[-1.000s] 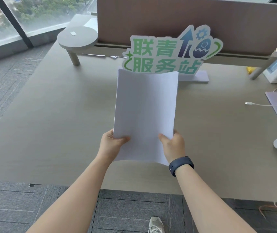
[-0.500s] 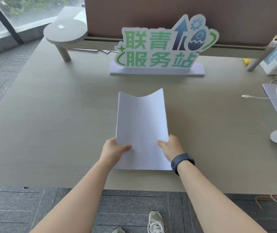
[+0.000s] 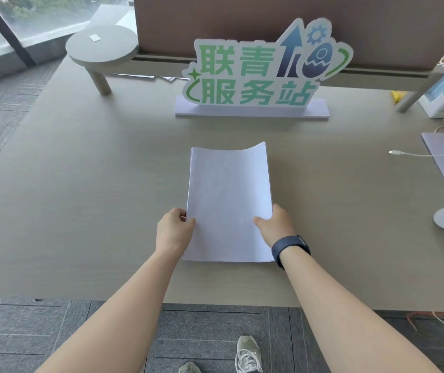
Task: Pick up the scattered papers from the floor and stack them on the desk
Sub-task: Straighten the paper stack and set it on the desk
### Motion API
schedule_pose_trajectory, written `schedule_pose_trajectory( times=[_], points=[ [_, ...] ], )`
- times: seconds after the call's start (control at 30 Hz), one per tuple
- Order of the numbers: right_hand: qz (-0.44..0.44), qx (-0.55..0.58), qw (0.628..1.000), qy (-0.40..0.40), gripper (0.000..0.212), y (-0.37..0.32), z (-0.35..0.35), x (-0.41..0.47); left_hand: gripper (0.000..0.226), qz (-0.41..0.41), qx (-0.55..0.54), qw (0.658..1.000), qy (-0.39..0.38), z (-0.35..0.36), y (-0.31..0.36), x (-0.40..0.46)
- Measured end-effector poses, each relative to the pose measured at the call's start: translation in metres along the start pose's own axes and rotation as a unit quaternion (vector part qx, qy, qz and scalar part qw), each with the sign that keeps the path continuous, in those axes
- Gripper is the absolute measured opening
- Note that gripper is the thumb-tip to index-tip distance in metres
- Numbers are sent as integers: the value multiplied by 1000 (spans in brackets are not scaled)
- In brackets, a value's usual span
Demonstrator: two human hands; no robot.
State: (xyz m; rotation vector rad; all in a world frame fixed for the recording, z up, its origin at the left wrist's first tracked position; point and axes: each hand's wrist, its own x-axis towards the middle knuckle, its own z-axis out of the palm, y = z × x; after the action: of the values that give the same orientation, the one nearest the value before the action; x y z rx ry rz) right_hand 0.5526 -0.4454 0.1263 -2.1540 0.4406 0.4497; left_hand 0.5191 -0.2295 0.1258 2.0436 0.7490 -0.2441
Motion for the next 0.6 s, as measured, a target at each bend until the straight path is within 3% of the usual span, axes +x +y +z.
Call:
schedule_pose_trajectory(
  times=[0.17, 0.3, 0.53, 0.6],
  points=[
    [3, -44, 999, 26, 48, 2, -2, 3, 22, 2, -2, 1000, 11, -2, 1, 2],
    [3, -59, 997, 47, 61, 6, 1, 2, 40, 20, 1, 999, 31, 0, 1, 0],
    [6, -123, 990, 75, 35, 5, 8, 5, 47, 15, -17, 1000, 20, -2, 1, 0],
    [2, -125, 989, 75, 19, 5, 7, 5, 46, 15, -25, 999, 16, -3, 0, 0]
  ],
)
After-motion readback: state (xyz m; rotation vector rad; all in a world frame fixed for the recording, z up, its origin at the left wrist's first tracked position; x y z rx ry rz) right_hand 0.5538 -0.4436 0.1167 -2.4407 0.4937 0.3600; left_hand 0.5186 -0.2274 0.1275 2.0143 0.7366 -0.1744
